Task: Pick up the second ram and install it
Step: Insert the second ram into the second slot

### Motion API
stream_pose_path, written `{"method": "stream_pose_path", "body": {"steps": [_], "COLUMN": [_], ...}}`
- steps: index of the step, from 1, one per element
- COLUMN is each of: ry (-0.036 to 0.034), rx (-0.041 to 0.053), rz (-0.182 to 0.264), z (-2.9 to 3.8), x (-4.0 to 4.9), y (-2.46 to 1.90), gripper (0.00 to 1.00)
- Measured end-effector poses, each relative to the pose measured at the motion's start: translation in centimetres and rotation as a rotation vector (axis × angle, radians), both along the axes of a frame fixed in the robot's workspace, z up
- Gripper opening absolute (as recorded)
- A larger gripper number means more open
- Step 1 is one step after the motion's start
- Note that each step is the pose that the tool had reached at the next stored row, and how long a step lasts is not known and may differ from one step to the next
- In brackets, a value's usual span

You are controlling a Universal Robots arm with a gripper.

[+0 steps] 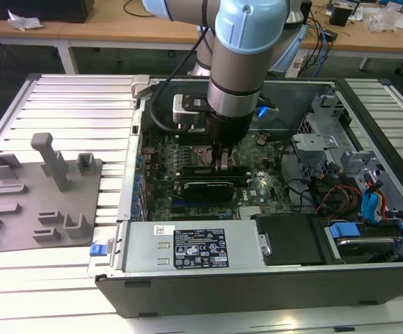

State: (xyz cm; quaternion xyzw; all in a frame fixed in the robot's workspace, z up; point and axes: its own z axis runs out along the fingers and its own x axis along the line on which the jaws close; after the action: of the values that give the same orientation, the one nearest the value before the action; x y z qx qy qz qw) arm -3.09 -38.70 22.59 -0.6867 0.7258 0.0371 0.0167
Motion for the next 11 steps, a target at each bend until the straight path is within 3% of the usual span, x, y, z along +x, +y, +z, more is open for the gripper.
{"method": "stream_pose_path", "body": {"steps": [11], "ry": [-0.0001], "rx": [0.0], "rz": [0.0], "z": [-0.23], "x": [-0.01], "y": [0.08], "gripper": [0.14]}}
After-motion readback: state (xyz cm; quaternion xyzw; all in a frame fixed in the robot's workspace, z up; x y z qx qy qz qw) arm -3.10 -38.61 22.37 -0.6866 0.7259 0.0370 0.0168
